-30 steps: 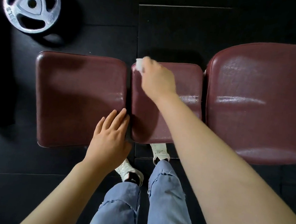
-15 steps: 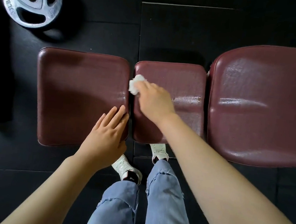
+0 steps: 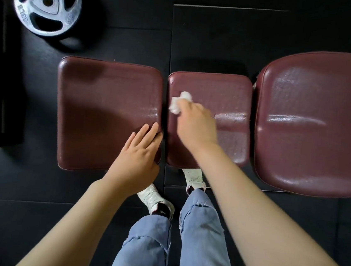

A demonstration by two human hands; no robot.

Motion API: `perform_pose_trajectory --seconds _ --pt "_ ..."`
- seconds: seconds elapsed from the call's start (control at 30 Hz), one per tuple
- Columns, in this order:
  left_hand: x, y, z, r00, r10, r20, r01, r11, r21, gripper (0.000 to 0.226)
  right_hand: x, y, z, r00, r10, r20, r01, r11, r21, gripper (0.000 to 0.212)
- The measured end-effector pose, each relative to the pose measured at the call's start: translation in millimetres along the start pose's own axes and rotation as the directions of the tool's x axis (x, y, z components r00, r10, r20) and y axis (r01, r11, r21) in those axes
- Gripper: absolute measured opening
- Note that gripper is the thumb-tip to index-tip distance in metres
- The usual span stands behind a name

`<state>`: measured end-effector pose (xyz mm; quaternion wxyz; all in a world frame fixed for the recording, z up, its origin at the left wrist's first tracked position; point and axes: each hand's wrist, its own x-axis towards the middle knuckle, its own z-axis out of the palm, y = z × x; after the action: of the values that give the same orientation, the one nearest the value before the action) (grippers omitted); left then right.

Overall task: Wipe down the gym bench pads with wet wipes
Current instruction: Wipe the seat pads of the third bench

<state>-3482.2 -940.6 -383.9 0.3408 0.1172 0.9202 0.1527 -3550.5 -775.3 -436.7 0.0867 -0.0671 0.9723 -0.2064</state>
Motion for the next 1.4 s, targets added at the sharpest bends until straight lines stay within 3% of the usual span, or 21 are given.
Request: perform_pose_trajectory --seconds 0.07,0.13,0.2,0.27,0.33,0.4,0.43,0.5,0.6,0.67,0.73,0.8,0.87,0.9,0.97,1.03,1.1,1.2,1.27,1.33,1.4 --pt "-1 -3 -1 1.0 0.018 -0.011 -0.019 0.999 -0.031 0.076 -8 50 -14 0.976 0.207 -0.065 -0.212 0.974 -0.081 0.026" --pt "-1 -3 0 1.0 0.023 -0.015 -0.024 0.999 -0.031 0.076 -27 97 -28 0.849 0.509 -0.144 -0.52 0.852 -0.057 0.029" --pt "0 -2 2 1.0 0.019 -0.023 -0.019 1.0 -0.016 0.078 -38 96 -26 0.732 0.667 -0.137 -0.673 0.74 0.008 0.027" --pt "1 -1 4 0.999 0.021 -0.027 -0.021 1.0 -0.001 0.078 -36 51 -11 0.845 0.531 -0.066 -0.527 0.847 0.068 0.029" --pt "0 -2 5 0.999 0.021 -0.032 -0.02 1.0 0.013 0.079 -39 -5 4 0.986 0.155 0.062 -0.162 0.979 0.123 0.031" --pt "0 -2 5 0.999 0.019 -0.04 -0.019 1.0 0.013 0.079 -41 -21 7 0.978 -0.149 0.146 0.136 0.986 0.093 0.035" --pt "0 -2 5 0.999 0.022 -0.039 -0.022 1.0 0.013 0.079 -39 -7 3 0.982 -0.139 0.131 0.131 0.989 0.064 0.035" --pt "0 -1 5 0.999 0.021 -0.037 -0.02 1.0 0.016 0.078 -42 41 -10 0.99 0.126 0.068 -0.125 0.992 -0.024 0.032" --pt "0 0 5 0.999 0.014 -0.031 -0.014 1.0 0.022 0.077 -64 106 -30 0.854 0.514 -0.076 -0.519 0.852 -0.064 0.026" --pt "0 -1 6 0.999 0.023 -0.029 -0.022 0.999 0.035 0.077 -65 91 -24 0.798 0.592 -0.112 -0.598 0.801 -0.026 0.026" --pt "-1 -2 7 0.999 0.026 -0.038 -0.024 0.999 0.038 0.077 -60 41 -7 0.881 0.473 -0.014 -0.473 0.881 0.02 0.03" --pt "0 -1 7 0.999 0.02 -0.042 -0.019 0.999 0.027 0.078 -67 -13 3 0.975 0.194 0.109 -0.202 0.977 0.073 0.031" --pt "1 -1 8 0.999 0.018 -0.039 -0.017 1.0 0.019 0.077 -76 -15 5 0.993 -0.01 0.12 0.004 0.999 0.045 0.03" --pt "1 -2 8 0.999 0.018 -0.038 -0.017 1.0 0.02 0.077 -77 4 0 0.995 0.002 0.103 -0.004 1.0 0.024 0.029" --pt "0 -1 9 0.999 0.02 -0.04 -0.019 1.0 0.025 0.076 -86 57 -16 0.973 0.228 0.046 -0.226 0.973 -0.041 0.027" --pt "0 0 10 0.999 0.014 -0.043 -0.013 1.0 0.026 0.076 -104 105 -33 0.883 0.462 -0.084 -0.467 0.882 -0.063 0.026" --pt "0 1 11 0.999 0.009 -0.049 -0.008 0.999 0.033 0.076 -116 102 -32 0.828 0.544 -0.137 -0.553 0.833 -0.031 0.022" --pt "1 1 11 0.998 0.002 -0.061 0.0 0.999 0.035 0.077 -104 32 -4 0.915 0.401 -0.044 -0.397 0.914 0.085 0.022" --pt "2 1 11 0.998 -0.007 -0.059 0.008 1.0 0.025 0.077 -98 -16 13 0.986 0.143 0.087 -0.155 0.978 0.141 0.024" --pt "3 -1 12 0.998 -0.008 -0.057 0.01 1.0 0.025 0.076 -99 -26 17 0.989 -0.087 0.119 0.071 0.988 0.136 0.024" --pt "3 -1 12 0.998 -0.005 -0.056 0.006 1.0 0.026 0.076 -104 5 5 0.99 -0.085 0.114 0.074 0.993 0.093 0.024"
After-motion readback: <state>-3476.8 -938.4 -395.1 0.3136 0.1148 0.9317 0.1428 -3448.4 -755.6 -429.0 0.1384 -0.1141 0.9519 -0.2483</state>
